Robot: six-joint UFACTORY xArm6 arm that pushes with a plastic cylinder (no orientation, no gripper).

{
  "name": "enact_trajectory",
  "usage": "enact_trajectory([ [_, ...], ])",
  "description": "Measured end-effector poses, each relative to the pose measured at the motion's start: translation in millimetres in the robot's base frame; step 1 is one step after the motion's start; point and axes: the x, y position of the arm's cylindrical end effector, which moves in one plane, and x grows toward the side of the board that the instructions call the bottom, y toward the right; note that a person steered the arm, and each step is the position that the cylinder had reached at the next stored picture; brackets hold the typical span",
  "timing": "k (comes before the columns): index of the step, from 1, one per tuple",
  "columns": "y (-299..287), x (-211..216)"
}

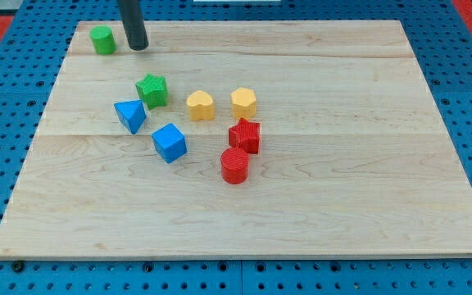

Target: Move the yellow hexagon to red star

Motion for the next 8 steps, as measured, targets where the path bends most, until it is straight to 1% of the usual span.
enact_trajectory([
  [1, 12.3, 15.0],
  [2, 15.9, 16.2],
  [3, 33.8, 27.6],
  [5, 55.3, 27.6],
  [7, 164.1, 96.3],
  [8, 176.6, 96.3],
])
